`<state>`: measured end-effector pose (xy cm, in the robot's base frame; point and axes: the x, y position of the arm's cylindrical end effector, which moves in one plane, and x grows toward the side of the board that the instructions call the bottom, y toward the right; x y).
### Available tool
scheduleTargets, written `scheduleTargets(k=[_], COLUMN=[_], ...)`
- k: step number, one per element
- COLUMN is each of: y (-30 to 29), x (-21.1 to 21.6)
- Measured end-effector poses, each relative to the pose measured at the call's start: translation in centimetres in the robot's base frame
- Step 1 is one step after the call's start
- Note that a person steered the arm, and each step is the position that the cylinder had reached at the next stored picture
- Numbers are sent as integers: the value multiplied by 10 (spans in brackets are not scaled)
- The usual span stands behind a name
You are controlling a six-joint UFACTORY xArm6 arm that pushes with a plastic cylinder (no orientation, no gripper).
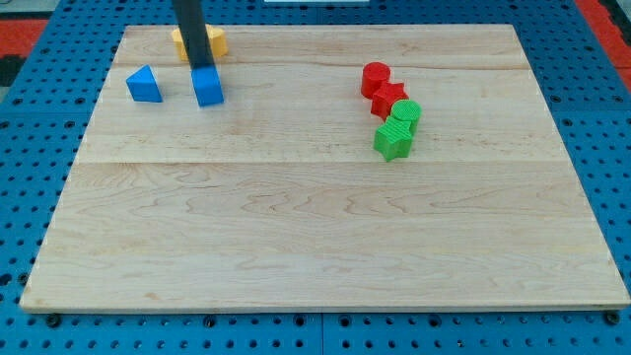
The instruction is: Move the blue cube to the left of the green star
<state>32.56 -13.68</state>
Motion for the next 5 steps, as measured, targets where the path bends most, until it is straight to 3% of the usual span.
scheduleTargets(k=[1, 3, 4, 5], y=[56, -26, -28, 24], x=[59, 61, 92, 103])
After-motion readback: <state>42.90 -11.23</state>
